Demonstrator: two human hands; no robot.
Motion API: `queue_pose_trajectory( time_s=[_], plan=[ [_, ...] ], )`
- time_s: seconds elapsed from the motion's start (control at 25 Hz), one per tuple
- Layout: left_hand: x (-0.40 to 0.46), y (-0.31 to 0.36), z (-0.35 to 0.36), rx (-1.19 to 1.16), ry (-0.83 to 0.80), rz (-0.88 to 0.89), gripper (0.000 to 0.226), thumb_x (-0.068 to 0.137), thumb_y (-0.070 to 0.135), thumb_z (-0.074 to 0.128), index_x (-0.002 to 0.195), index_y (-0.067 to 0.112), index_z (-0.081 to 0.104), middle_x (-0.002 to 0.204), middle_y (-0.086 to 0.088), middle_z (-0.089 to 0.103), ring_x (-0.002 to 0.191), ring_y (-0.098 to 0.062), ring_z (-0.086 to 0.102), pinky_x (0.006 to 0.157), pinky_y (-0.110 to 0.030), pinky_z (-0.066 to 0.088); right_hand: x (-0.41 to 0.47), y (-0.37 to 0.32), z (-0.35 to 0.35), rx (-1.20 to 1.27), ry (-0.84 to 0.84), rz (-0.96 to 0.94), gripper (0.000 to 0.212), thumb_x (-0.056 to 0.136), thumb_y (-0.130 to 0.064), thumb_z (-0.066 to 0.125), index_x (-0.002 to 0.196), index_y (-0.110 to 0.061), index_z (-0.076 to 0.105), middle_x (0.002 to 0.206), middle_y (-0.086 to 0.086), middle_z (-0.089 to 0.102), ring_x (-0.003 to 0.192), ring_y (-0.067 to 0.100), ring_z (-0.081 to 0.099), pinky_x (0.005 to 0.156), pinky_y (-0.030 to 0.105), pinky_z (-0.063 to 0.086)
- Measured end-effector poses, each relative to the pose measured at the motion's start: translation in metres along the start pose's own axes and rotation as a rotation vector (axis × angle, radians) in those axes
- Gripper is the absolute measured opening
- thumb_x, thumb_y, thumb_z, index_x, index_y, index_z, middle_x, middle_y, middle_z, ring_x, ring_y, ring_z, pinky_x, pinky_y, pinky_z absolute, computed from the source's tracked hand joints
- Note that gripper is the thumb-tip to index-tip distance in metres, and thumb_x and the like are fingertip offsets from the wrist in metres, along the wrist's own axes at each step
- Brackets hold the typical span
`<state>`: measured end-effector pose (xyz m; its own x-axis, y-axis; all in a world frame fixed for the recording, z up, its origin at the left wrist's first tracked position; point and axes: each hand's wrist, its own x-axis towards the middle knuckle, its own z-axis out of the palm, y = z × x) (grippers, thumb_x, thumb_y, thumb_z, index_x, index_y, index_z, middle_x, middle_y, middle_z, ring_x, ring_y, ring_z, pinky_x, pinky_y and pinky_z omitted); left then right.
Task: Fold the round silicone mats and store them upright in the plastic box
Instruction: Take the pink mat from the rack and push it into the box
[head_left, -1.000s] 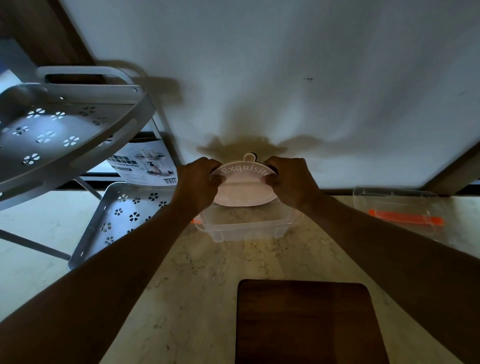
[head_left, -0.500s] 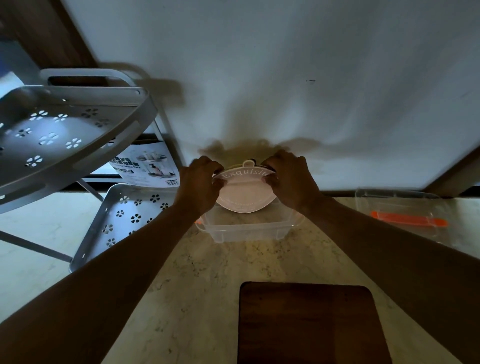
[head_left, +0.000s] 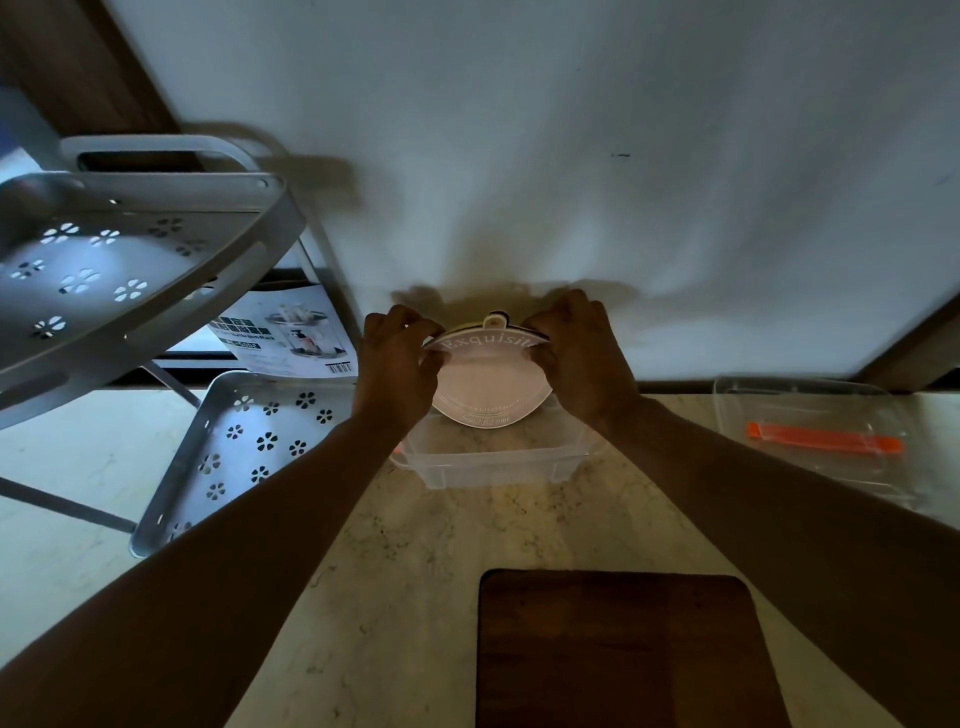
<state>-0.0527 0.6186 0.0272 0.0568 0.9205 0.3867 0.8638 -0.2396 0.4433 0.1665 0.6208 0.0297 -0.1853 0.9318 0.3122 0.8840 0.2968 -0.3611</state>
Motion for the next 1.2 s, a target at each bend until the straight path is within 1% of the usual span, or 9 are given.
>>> queue_pose_trajectory(
  time_s=[0.12,0.2,0.32,0.36,0.44,0.64,0.8,1.0,1.2],
  plan=[
    [0.004,0.003,0.003,-0.008,-0.013,-0.007,0.022,0.084,0.013,0.069,0.106,0.012,0.071,0.108,-0.010,0.065,0.103,-0.034,0.050,0.084,-0.042,0.044,0.002,0.003,-0.002,0.017,0.026,0.029,0.020,0.088,-0.014,0.067,0.107,-0.012,0.068,0.114,0.014,0.049,0.103,0.031,0.047,0.085,0.036,0.046],
    [0.009,0.006,0.004,0.021,-0.031,0.010,0.022,0.085,0.015,0.069,0.107,0.013,0.071,0.110,-0.009,0.066,0.104,-0.034,0.050,0.084,-0.046,0.045,0.003,0.003,-0.004,-0.002,0.045,0.045,0.018,0.087,-0.015,0.068,0.104,-0.012,0.069,0.112,0.015,0.048,0.103,0.031,0.046,0.085,0.039,0.047],
    [0.014,0.008,0.007,0.039,-0.034,0.030,0.022,0.085,0.016,0.069,0.106,0.014,0.071,0.112,-0.008,0.066,0.104,-0.033,0.052,0.083,-0.046,0.046,0.002,0.005,-0.006,-0.187,0.069,0.094,0.024,0.084,-0.029,0.070,0.106,-0.019,0.069,0.120,0.017,0.049,0.112,0.036,0.043,0.085,0.046,0.046],
    [0.015,0.009,0.008,0.037,-0.035,0.034,0.022,0.084,0.016,0.070,0.106,0.014,0.071,0.113,-0.008,0.066,0.103,-0.033,0.053,0.082,-0.046,0.047,0.002,0.005,-0.006,-0.246,0.069,0.106,0.026,0.084,-0.032,0.070,0.107,-0.020,0.068,0.122,0.017,0.050,0.115,0.037,0.043,0.085,0.046,0.044],
    [0.017,0.007,0.009,0.038,-0.031,0.039,0.022,0.084,0.017,0.070,0.105,0.014,0.071,0.113,-0.007,0.066,0.103,-0.033,0.053,0.081,-0.048,0.047,0.004,0.006,-0.004,-0.303,0.074,0.101,0.028,0.083,-0.033,0.069,0.108,-0.020,0.068,0.121,0.016,0.055,0.114,0.037,0.045,0.084,0.045,0.038],
    [0.017,0.007,0.009,0.074,-0.022,0.040,0.021,0.082,0.019,0.071,0.102,0.015,0.071,0.111,-0.007,0.067,0.105,-0.032,0.055,0.082,-0.044,0.041,0.004,0.008,-0.002,-0.222,0.136,0.061,0.029,0.080,-0.029,0.071,0.105,-0.014,0.066,0.111,0.014,0.061,0.105,0.036,0.051,0.080,0.042,0.038],
    [0.015,0.009,0.009,0.127,-0.031,0.045,0.023,0.081,0.022,0.069,0.103,0.016,0.070,0.112,-0.007,0.064,0.106,-0.032,0.053,0.083,-0.044,0.041,0.003,0.008,-0.001,-0.221,0.102,0.051,0.033,0.080,-0.030,0.069,0.108,-0.013,0.063,0.118,0.013,0.058,0.110,0.035,0.050,0.082,0.041,0.040],
    [0.015,0.010,0.007,0.121,-0.043,0.026,0.024,0.083,0.024,0.065,0.104,0.014,0.069,0.114,-0.008,0.063,0.108,-0.031,0.051,0.084,-0.043,0.040,0.002,0.009,-0.003,-0.199,0.083,0.033,0.034,0.085,-0.029,0.065,0.113,-0.012,0.061,0.123,0.014,0.055,0.113,0.033,0.050,0.085,0.042,0.042],
    [0.014,0.008,0.007,0.085,-0.040,0.037,0.025,0.084,0.024,0.063,0.107,0.014,0.068,0.114,-0.009,0.062,0.107,-0.031,0.050,0.083,-0.038,0.034,0.000,0.009,-0.003,-0.170,0.097,0.040,0.031,0.084,-0.028,0.066,0.109,-0.011,0.062,0.122,0.015,0.055,0.111,0.034,0.051,0.084,0.043,0.043]
  ],
)
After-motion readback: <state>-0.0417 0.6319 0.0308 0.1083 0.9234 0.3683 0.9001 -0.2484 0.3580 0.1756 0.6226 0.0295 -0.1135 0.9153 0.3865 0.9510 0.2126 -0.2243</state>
